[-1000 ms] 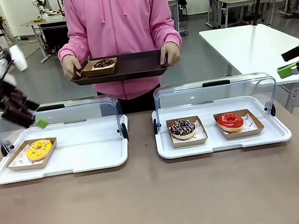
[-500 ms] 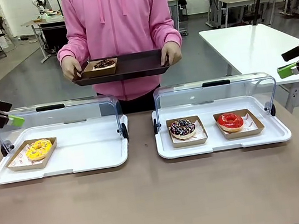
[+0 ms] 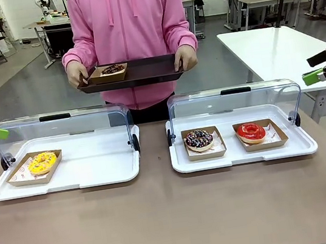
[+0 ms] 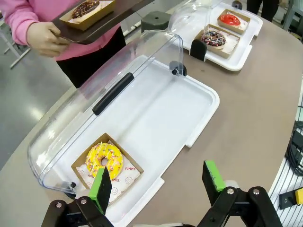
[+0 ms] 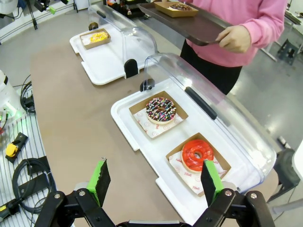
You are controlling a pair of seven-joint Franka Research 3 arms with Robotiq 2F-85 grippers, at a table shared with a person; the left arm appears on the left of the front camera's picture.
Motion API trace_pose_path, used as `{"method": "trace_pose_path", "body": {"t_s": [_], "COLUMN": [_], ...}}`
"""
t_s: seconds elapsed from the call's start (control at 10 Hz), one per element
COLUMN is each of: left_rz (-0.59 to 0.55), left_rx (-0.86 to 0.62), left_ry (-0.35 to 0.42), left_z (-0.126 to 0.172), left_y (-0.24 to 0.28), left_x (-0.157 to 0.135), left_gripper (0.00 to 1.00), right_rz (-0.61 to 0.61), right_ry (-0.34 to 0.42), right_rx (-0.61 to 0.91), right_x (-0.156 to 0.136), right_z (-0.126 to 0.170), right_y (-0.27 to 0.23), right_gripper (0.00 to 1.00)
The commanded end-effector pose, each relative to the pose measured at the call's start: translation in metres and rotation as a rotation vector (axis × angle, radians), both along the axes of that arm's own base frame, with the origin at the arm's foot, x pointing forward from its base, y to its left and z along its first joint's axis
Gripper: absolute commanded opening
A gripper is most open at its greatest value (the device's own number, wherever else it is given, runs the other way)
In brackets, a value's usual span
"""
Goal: Provide the desired donut to the person.
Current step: Pick up and lift the Paper togo box containing the Donut pointed at by the person.
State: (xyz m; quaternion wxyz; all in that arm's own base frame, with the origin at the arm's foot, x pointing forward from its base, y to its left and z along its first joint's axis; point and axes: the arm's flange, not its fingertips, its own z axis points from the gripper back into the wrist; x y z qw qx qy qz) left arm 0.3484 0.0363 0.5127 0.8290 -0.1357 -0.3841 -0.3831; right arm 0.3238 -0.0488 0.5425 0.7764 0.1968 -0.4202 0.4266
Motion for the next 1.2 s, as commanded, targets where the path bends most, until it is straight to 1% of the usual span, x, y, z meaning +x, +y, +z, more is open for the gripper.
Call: {"method": "trace_pose_path", "body": {"t_s": [0.0, 0.2, 0.3, 0.4, 0.5, 0.6, 1.1], "left_rz": [-0.006, 0.011, 0.036, 0.034, -0.02, 0.027, 0.027], "left_rx": [-0.037, -0.031, -0.022, -0.019, 0.003, -0.025, -0.025], "left_ry": [-0.019, -0.041, -0.038, -0.035, -0.037, -0.009, -0.009], "left_z": [-0.035, -0.035, -0.034, -0.034, -0.033, 0.0, 0.0], "left_y": [-0.007, -0.005, -0.004, -0.005, -0.009, 0.006, 0.006], "left_x": [-0.035, -0.038, -0.038, -0.035, -0.033, 0.0, 0.0], "left_gripper": [1.0, 1.0, 1.0, 1.0, 1.0, 1.0, 1.0], "right_rz": [0.009, 0.009, 0.009, 0.009, 0.009, 0.009, 0.009], "right_ry": [-0.003, -0.003, -0.003, -0.003, -0.003, -0.003, -0.003], "right_rx": [0.01, 0.01, 0.01, 0.01, 0.01, 0.01, 0.01], "right_x": [0.002, 0.002, 0.002, 0.002, 0.002, 0.002, 0.002], "right_z": [-0.001, -0.001, -0.001, -0.001, -0.001, -0.001, -0.001], "right_y": [0.0, 0.0, 0.0, 0.0, 0.0, 0.0, 0.0], "right_gripper": [1.0, 1.0, 1.0, 1.0, 1.0, 1.0, 1.0]}}
